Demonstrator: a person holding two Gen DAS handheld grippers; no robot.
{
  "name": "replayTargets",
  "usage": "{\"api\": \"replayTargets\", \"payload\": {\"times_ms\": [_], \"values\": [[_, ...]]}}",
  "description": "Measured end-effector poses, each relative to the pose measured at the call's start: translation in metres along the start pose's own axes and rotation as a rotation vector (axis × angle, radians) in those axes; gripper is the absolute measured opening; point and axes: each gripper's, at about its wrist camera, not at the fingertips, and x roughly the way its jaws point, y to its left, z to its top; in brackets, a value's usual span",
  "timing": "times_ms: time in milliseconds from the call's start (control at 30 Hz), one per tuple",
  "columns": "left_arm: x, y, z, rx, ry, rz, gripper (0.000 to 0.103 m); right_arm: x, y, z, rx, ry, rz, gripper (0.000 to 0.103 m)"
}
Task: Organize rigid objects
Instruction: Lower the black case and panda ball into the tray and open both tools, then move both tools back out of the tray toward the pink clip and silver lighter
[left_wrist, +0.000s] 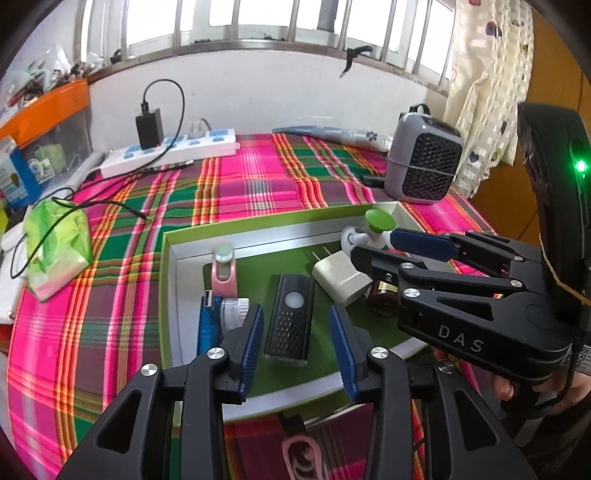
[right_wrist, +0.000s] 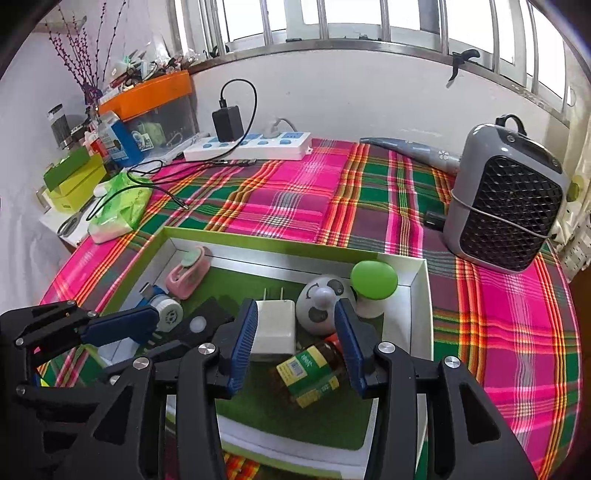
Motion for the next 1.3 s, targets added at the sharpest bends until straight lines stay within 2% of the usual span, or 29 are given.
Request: {"api": "replayTargets", "payload": {"times_ms": [367,667,900,1300], "values": [[-0.033,0.013,-0.024,-0.054,-0.028,-0.001,0.039,-0.034,0.002,-0.019,0.02,-0.048,0.011,0.046],[-0.048,0.019,-0.05,-0.08,-0.017,-0.003,0.04,-0.058,0.01,-0.037,0.008,-0.074,0.02,0.046],[-0.047,0.012,-0.063,-0.072,0.008,-0.019,0.04,-0.069,0.015,-0.054,0.014,-0.081,0.028,0.047],[-0.029,-0.005,-0.075,-0.037,0.05,0.017,0.04,-0.077,0.018,-0.079,0.034,-0.071,0.04,0.047]]}}
